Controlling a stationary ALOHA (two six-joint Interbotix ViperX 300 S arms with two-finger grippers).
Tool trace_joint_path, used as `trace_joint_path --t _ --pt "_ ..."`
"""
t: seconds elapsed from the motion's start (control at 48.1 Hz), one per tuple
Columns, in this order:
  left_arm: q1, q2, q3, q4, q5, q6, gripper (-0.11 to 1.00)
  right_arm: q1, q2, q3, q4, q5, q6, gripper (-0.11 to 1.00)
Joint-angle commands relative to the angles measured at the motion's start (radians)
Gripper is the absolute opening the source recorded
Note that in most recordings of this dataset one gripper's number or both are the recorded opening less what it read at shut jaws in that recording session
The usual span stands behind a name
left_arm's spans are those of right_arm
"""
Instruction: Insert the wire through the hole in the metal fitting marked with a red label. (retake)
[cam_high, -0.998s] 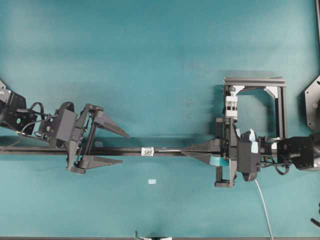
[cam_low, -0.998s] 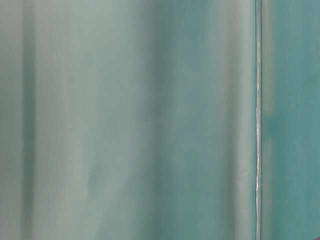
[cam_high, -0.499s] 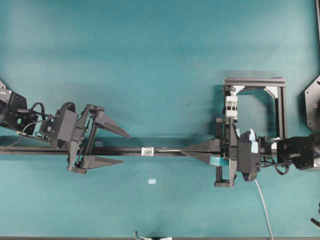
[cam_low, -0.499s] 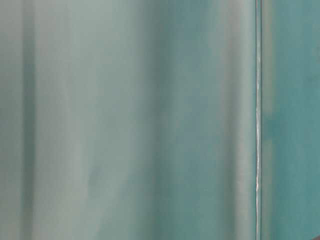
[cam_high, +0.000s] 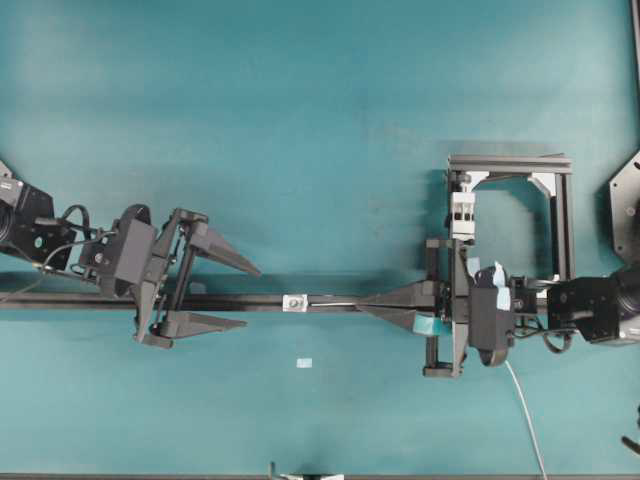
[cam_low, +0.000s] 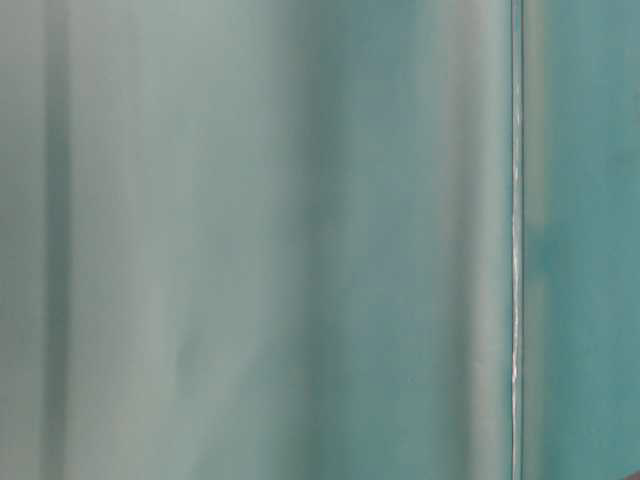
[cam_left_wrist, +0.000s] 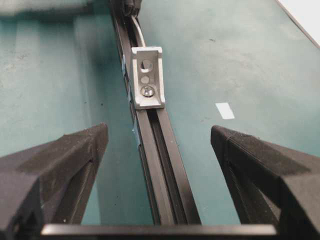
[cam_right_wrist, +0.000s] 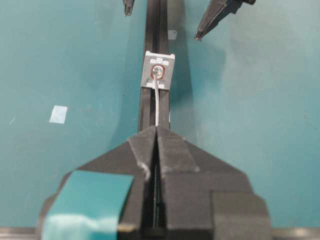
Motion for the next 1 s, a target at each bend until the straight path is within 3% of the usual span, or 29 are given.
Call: trace_joint_path --t 0.0,0.977 --pt "-0.005 -0.012 -0.009 -0.003 -0.005 0.000 0.57 0.005 -0.012 -0.014 0.002 -0.012 -0.002 0.02" --pt "-0.003 -0.012 -0.011 -0.003 -0.002 0.003 0.57 -0.038 0.032 -0.063 0.002 -0.012 -0.008 0.02"
